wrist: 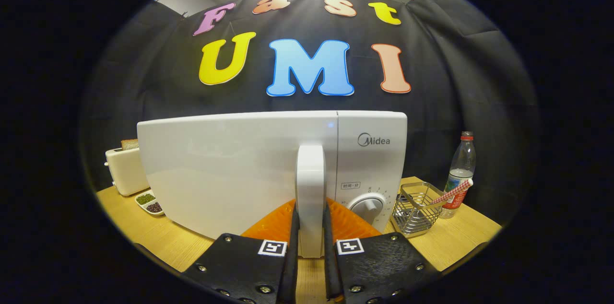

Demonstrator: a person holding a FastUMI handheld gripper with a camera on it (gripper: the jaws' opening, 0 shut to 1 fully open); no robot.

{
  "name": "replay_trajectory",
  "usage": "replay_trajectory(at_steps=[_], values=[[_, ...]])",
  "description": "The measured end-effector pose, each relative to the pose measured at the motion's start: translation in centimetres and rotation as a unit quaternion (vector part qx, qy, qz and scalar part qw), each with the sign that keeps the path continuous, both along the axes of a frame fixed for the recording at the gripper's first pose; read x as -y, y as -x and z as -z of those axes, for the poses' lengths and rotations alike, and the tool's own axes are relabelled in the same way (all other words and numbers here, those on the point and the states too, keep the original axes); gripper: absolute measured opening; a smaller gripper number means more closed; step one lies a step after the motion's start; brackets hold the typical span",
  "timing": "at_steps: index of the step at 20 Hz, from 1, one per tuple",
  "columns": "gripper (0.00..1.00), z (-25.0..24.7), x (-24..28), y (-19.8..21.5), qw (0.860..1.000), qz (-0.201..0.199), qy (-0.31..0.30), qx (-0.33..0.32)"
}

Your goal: Open the microwave, put the food inside, and close the microwave door.

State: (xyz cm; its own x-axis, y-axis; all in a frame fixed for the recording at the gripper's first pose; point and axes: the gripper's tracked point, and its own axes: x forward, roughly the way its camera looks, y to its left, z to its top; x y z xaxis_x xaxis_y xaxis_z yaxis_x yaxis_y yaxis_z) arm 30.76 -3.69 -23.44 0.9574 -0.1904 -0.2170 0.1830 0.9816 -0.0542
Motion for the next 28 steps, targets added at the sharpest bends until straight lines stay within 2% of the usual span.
replay_trajectory(at_steps=[3,4,9,12,14,20,28], values=[[0.23,0.1,-0.2,0.2,1.0,0.009,-0.017,-0.001],[0.14,0.0,-0.3,0.4,1.0,0.011,-0.013,-0.002],[0.14,0.1,-0.8,1.6,0.999,0.018,-0.03,-0.001],[0.14,-0.1,-1.8,3.7,1.0,0.007,-0.006,0.0],[0.14,-0.3,-3.1,6.1,1.0,-0.007,-0.027,-0.005],[0.14,-0.8,-8.8,12.9,0.997,-0.08,-0.016,0.006],[0.14,-1.0,-17.9,19.1,0.988,-0.155,-0.015,0.021]])
